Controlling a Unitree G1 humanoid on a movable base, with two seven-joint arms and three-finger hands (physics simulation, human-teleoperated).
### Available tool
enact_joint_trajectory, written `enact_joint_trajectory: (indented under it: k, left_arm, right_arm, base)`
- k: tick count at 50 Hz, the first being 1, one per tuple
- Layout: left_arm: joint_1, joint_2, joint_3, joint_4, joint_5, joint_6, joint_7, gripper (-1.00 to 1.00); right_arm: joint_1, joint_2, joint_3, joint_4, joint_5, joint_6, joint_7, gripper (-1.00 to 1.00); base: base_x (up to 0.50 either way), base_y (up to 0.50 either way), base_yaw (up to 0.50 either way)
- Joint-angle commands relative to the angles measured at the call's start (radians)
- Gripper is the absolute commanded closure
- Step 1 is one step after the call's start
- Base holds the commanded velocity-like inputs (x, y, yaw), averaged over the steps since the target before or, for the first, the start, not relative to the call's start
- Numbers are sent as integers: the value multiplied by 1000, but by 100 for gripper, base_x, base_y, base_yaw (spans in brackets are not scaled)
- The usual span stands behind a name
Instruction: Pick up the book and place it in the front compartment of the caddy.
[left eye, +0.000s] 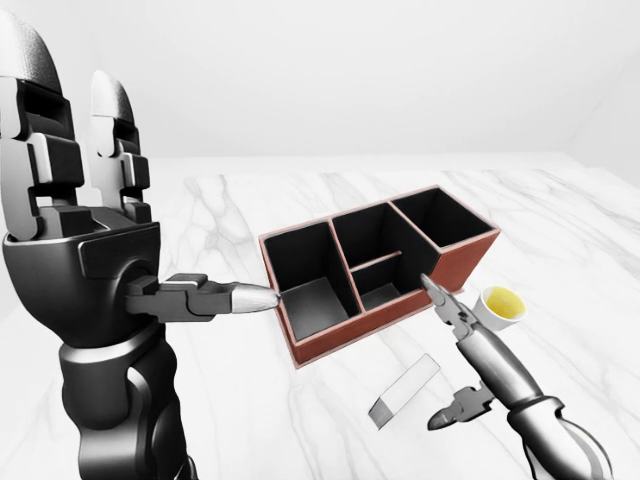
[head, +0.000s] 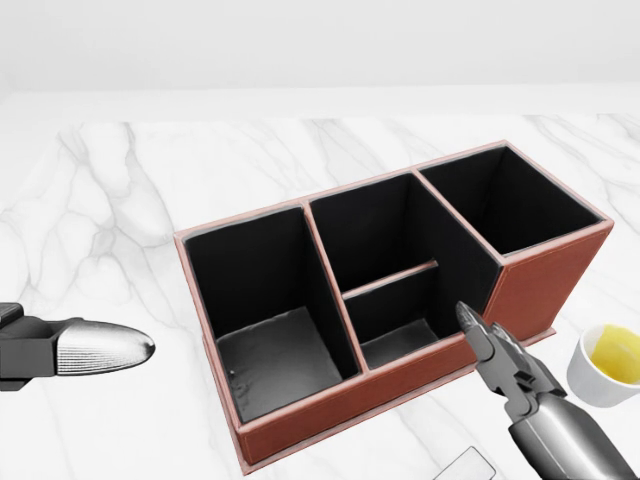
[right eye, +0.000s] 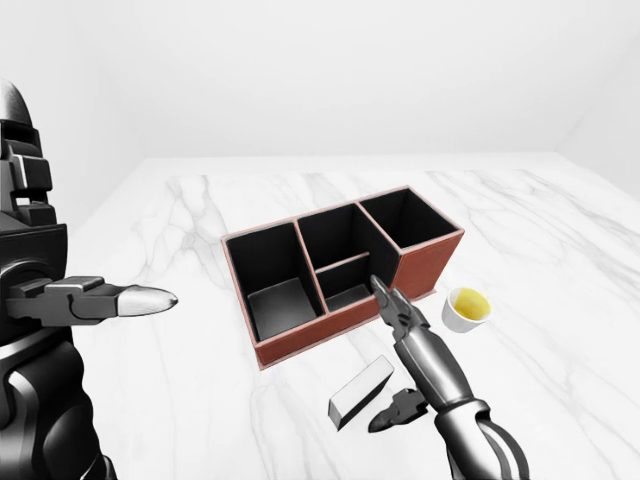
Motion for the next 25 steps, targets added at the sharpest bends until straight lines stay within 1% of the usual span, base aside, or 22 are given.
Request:
enact_joint_trajectory:
  k: [1, 25]
  left_arm:
    - [-2, 5, 8, -5, -7, 0, 2, -100]
    - [-2, 4, 1, 0, -8, 0, 8, -100]
  right_arm:
    - [-10, -17, 50, 22, -53, 0, -38, -100]
    - [-5, -47, 107, 77, -148, 0, -120, -100]
  base:
    - [0, 0, 0]
    - [0, 0, 0]
